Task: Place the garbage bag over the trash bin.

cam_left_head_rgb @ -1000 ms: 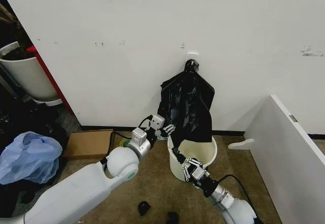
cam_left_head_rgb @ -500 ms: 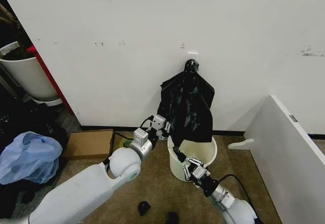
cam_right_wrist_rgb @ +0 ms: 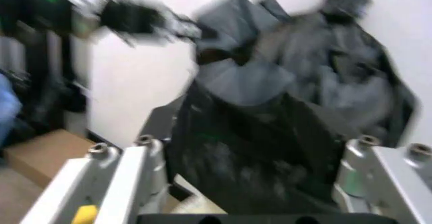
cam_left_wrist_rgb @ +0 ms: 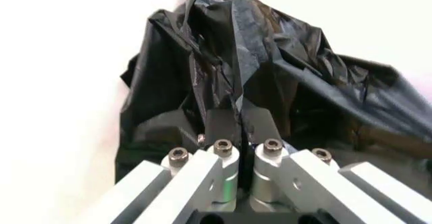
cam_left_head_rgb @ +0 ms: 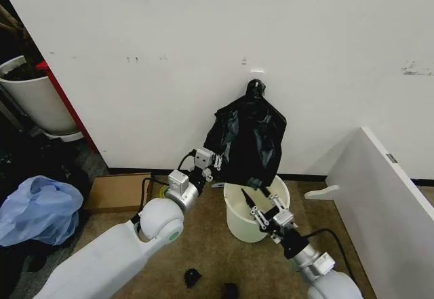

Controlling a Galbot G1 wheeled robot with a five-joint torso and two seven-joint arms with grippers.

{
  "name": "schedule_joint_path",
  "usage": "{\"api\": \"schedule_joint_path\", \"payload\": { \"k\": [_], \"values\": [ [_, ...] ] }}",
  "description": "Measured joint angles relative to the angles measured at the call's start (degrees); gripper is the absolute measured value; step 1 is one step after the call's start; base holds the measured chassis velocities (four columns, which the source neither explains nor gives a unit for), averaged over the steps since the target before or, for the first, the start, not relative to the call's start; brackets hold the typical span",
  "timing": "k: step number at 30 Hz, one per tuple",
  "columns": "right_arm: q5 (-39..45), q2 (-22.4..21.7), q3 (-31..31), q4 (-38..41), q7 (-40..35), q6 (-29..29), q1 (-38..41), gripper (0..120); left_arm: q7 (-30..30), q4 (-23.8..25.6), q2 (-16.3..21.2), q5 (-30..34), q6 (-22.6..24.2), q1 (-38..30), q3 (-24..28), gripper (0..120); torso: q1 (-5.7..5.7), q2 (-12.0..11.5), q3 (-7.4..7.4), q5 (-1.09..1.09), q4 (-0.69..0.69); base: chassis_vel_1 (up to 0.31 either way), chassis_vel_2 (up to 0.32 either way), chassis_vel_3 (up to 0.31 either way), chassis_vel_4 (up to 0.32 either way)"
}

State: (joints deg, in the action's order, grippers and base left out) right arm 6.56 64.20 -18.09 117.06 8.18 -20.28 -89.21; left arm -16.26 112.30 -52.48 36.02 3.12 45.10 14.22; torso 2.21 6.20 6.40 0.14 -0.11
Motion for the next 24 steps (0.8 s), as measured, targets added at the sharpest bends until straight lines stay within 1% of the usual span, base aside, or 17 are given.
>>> {"api": "schedule_joint_path", "payload": {
  "k": [1, 2, 3, 4, 5, 6, 7, 9, 10, 11, 13, 16, 17, 20, 23, 24],
  "values": [
    [-0.4, -0.3, -0.2, 0.8, -1.7, 1.4, -0.4, 59, -0.1, 0.1, 0.0, 0.0, -0.1, 0.1, -0.2, 0, 0.00, 0.0, 0.00, 0.00, 0.00, 0.000, 0.000, 0.000, 0.000],
    [-1.6, -0.7, -0.3, 1.7, -5.0, 4.4, -0.9, 67, -0.3, 0.1, 0.0, 0.0, -0.2, 0.3, -0.6, 0, 0.00, 0.0, 0.00, 0.01, 0.01, 0.000, 0.000, 0.000, 0.000],
    [-1.8, -0.8, -0.3, 2.3, -7.1, 6.7, -1.2, 68, -0.4, 0.1, 0.0, 0.0, -0.2, 0.3, -0.7, 0, 0.00, 0.0, 0.00, 0.01, 0.01, 0.000, 0.000, 0.000, 0.000],
    [-1.8, -0.8, -0.3, 2.3, -7.1, 6.7, -1.2, 68, -0.4, 0.1, 0.0, 0.0, -0.2, 0.3, -0.7, 0, 0.00, 0.0, 0.00, 0.01, 0.01, 0.000, 0.000, 0.000, 0.000],
    [-1.6, -0.8, 0.1, 3.3, -10.6, 10.9, -1.7, 73, -0.6, 0.1, -0.2, -0.1, -0.3, 0.3, -1.0, 0, 0.00, 0.0, 0.00, 0.01, 0.00, 0.000, 0.000, 0.000, 0.000],
    [-1.6, -0.9, 0.2, 3.8, -12.4, 14.3, -2.1, 80, -0.7, 0.1, -0.2, -0.1, -0.4, 0.3, -1.2, 0, 0.00, 0.0, 0.00, 0.01, 0.00, 0.000, 0.000, 0.000, 0.000],
    [-1.4, -1.0, 0.2, 4.0, -13.3, 15.5, -2.2, 81, -0.7, 0.1, -0.2, -0.1, -0.4, 0.3, -1.2, 0, 0.00, 0.0, 0.00, 0.01, -0.01, 0.000, 0.000, 0.000, 0.000],
    [0.4, -1.2, 0.3, 4.9, -14.1, 15.9, -1.6, 91, -0.7, 0.4, -0.1, -0.1, -0.4, 0.1, -1.1, 0, 0.00, 0.0, 0.00, 0.02, 0.00, 0.000, 0.000, 0.000, 0.000],
    [1.4, -1.4, 0.3, 5.5, -14.2, 16.1, -1.3, 95, -0.7, 0.5, -0.1, -0.1, -0.4, 0.1, -1.0, 0, 0.00, 0.0, 0.00, 0.02, 0.00, 0.000, 0.000, 0.000, 0.000],
    [1.4, -1.4, 0.3, 5.5, -14.2, 16.1, -1.3, 95, -0.7, 0.5, -0.1, -0.1, -0.4, 0.1, -1.0, 0, 0.00, 0.0, 0.00, 0.02, 0.00, 0.000, 0.000, 0.000, 0.000],
    [5.6, -2.0, 0.5, 7.8, -14.3, 17.9, -0.1, 99, -0.7, 0.6, 0.0, -0.2, -0.4, 0.1, -0.8, 0, 0.00, 0.0, 0.00, 0.00, 0.00, 0.000, 0.000, 0.000, 0.000],
    [10.2, -3.5, 0.8, 8.9, -15.5, 20.8, 2.9, 100, -0.7, 0.6, 0.1, -0.4, -0.6, 0.5, -0.5, 0, 0.00, 0.0, 0.00, 0.00, 0.00, 0.000, 0.000, 0.000, 0.000],
    [10.2, -3.5, 0.8, 8.9, -15.5, 20.8, 2.9, 100, -0.7, 0.6, 0.1, -0.4, -0.6, 0.5, -0.5, 0, 0.00, 0.0, 0.00, 0.00, 0.00, 0.000, 0.000, 0.000, 0.000],
    [10.3, -4.8, 1.5, 6.1, -16.7, 22.4, 6.6, 100, -0.6, 0.2, 0.1, -0.6, -0.9, 0.3, 0.4, 0, 0.00, 0.0, 0.00, 0.01, 0.00, 0.000, 0.000, 0.000, 0.000],
    [10.0, -6.2, 3.7, 3.2, -17.2, 24.9, 12.1, 100, -0.6, -0.1, -0.1, -0.9, -1.0, 0.2, 0.9, 0, 0.01, 0.0, 0.00, 0.02, 0.00, 0.000, 0.000, 0.000, 0.000],
    [10.0, -6.2, 3.7, 3.2, -17.2, 24.9, 12.1, 100, -0.6, -0.1, -0.1, -0.9, -1.0, 0.2, 0.9, 0, 0.01, 0.0, 0.00, 0.02, 0.00, 0.000, 0.000, 0.000, 0.000]
  ]
}}
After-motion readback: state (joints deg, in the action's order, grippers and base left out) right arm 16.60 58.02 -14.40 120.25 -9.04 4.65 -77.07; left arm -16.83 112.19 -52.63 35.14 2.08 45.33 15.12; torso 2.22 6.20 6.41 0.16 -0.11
